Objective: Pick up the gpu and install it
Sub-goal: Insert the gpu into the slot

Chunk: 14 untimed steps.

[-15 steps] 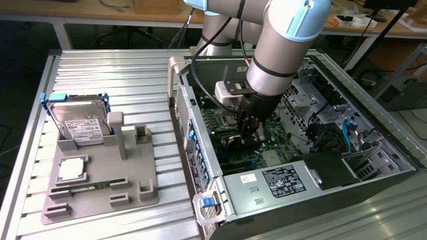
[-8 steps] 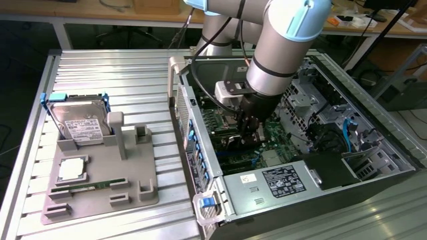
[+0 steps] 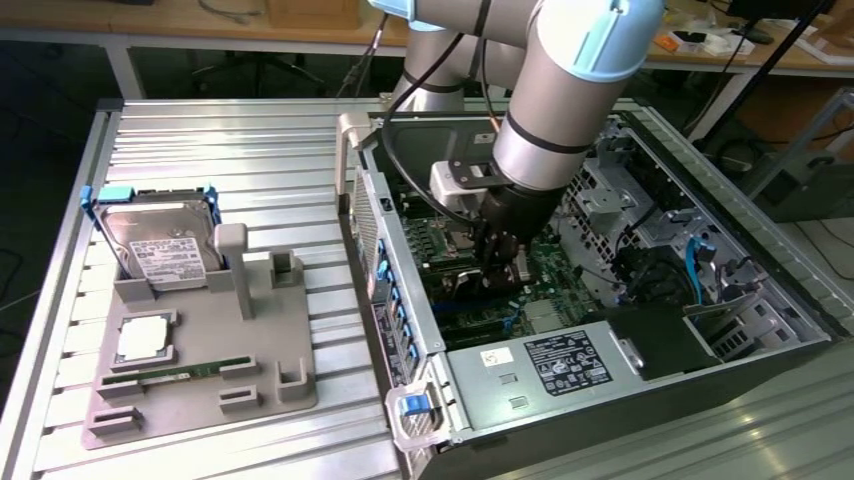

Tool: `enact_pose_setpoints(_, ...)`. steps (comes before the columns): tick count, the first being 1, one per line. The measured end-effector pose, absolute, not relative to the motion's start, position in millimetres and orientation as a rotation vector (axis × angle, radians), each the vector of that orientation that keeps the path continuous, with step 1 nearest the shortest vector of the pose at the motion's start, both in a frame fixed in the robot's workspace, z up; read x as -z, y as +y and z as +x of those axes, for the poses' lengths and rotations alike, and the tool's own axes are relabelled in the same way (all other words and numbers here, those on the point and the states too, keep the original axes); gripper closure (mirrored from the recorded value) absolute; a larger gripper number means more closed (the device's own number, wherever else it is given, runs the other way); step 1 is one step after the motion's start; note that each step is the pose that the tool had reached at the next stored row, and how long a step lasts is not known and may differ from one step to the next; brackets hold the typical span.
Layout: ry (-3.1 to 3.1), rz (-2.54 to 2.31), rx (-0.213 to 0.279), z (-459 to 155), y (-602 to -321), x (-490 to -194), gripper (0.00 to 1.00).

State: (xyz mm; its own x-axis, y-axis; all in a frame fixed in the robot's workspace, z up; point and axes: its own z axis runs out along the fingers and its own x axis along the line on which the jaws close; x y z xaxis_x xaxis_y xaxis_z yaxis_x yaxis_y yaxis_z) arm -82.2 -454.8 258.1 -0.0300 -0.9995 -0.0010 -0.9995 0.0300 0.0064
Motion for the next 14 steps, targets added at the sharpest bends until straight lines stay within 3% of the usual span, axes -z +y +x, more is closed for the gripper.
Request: enact_pose_setpoints(14, -2.252, 2.185, 0.007, -82.9, -453.3, -247.6, 0.73)
